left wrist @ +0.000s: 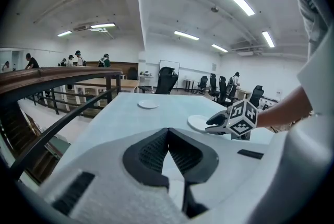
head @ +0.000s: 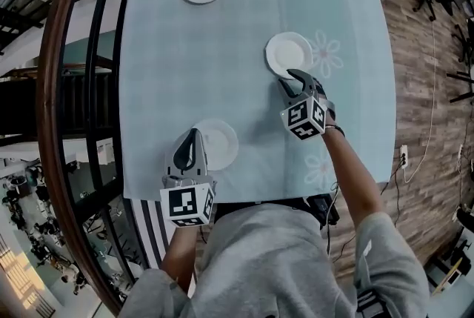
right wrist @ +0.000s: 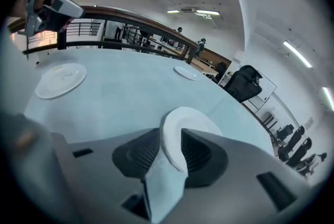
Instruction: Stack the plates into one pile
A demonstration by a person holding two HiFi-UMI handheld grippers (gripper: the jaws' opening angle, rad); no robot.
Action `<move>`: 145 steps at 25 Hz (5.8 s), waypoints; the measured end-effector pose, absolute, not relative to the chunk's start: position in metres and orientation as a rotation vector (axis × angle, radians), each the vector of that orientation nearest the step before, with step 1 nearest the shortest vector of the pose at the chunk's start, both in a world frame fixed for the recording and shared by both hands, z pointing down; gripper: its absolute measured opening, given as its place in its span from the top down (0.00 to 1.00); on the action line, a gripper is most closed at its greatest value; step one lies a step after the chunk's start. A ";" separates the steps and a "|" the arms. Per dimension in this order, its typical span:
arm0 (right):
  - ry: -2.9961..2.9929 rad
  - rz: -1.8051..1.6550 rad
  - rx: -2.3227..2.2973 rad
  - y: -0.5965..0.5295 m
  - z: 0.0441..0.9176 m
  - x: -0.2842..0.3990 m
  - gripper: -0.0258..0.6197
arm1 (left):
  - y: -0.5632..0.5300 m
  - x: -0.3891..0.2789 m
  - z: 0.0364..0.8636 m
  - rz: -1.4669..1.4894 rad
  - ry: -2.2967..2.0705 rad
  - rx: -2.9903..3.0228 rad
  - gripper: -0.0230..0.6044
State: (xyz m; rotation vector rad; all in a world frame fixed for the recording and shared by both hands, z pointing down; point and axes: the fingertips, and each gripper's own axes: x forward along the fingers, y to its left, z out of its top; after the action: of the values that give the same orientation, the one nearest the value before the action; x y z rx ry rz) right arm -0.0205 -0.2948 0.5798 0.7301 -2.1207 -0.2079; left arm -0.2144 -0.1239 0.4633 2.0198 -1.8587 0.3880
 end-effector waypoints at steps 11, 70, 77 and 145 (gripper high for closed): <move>-2.090 -0.024 0.587 -0.300 0.607 -0.020 0.78 | -0.125 -0.213 0.473 0.390 -1.825 2.024 0.94; -2.273 -0.450 0.138 -0.078 0.510 -0.143 0.92 | -0.070 -0.242 0.414 0.268 -1.973 2.085 0.94; -2.259 -0.446 -0.001 -0.048 0.531 -0.165 0.91 | -0.065 -0.256 0.411 0.258 -2.002 2.052 0.94; -2.171 -0.639 0.518 -0.419 0.489 -0.273 0.74 | -0.195 -0.396 0.577 0.530 -1.973 1.913 0.94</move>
State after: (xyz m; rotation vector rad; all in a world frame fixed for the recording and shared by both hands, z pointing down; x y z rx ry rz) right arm -0.2729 -0.4190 0.4885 0.5181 -2.1710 -0.6394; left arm -0.3962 -0.1953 0.5768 1.9130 -1.9726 0.5303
